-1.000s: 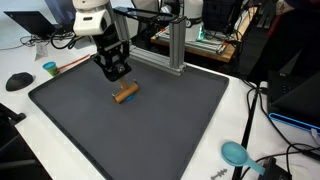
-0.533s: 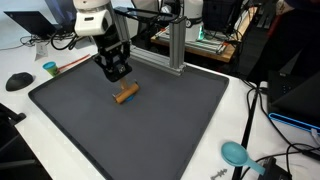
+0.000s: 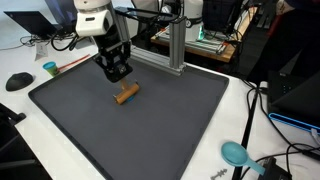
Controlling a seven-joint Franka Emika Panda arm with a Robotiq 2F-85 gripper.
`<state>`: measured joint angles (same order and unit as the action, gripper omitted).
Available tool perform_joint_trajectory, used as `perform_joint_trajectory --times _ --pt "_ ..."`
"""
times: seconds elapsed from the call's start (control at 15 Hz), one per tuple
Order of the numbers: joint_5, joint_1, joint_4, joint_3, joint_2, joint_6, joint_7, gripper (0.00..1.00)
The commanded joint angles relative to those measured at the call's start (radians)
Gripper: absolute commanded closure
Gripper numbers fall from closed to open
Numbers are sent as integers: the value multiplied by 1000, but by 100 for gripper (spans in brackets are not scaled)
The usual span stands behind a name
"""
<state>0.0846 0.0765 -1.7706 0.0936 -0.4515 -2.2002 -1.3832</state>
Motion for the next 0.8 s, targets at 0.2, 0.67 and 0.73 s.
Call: perform_joint_trajectory --times 0.2,0.67,0.73 --pt "-24 -4 -8 16 -50 -30 -24 78" --pt "19 -15 -7 -7 -52 -28 4 78" --pt "43 -22 -8 -21 -54 -28 22 78"
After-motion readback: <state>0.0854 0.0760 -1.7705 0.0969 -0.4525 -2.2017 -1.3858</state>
